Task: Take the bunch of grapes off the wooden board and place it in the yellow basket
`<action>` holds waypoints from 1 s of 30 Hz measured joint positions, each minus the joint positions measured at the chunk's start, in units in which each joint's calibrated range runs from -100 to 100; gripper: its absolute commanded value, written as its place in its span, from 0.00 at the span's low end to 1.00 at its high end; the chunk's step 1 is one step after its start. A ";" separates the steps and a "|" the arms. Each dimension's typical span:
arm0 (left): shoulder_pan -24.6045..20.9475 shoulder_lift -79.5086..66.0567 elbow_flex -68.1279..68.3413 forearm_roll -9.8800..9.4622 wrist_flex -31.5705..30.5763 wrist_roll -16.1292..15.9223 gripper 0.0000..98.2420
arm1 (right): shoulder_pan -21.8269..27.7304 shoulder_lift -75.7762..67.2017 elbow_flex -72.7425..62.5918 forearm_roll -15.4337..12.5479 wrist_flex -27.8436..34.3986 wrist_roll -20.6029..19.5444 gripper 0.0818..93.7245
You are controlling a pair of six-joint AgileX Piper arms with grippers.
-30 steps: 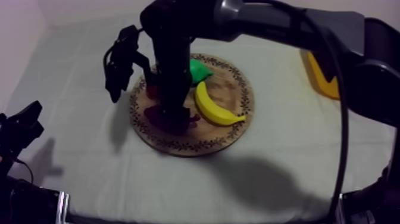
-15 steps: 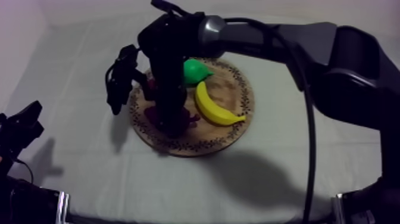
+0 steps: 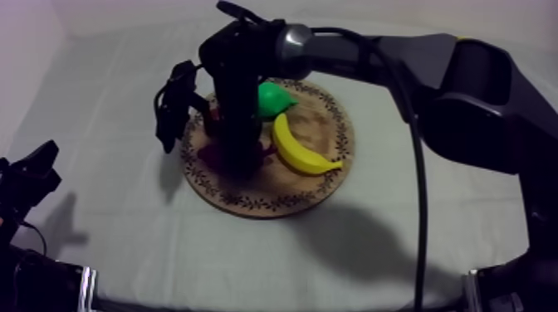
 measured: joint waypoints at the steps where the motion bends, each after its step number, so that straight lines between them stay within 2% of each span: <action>1: 0.00 0.00 0.00 0.00 0.00 0.00 0.00 | 0.08 -0.64 0.50 0.00 0.04 0.07 0.42; 8: 0.00 0.00 0.00 0.00 0.00 0.00 0.00 | 0.54 -7.45 6.22 -0.01 0.38 1.56 0.42; 16: 0.00 0.00 0.00 0.00 0.00 0.00 0.00 | 2.87 -20.35 14.28 1.40 -0.88 2.15 0.42; 22: 0.00 0.00 0.00 0.00 0.00 0.00 0.00 | 6.35 -30.27 18.50 2.81 -4.49 0.75 0.43; 25: 0.00 0.00 0.00 0.00 0.00 0.00 0.00 | 8.62 -34.70 19.76 4.62 -6.29 -0.18 0.43; 30: 0.00 0.00 0.00 0.00 0.00 0.00 0.00 | 12.13 -40.86 22.03 5.26 -9.24 -1.81 0.43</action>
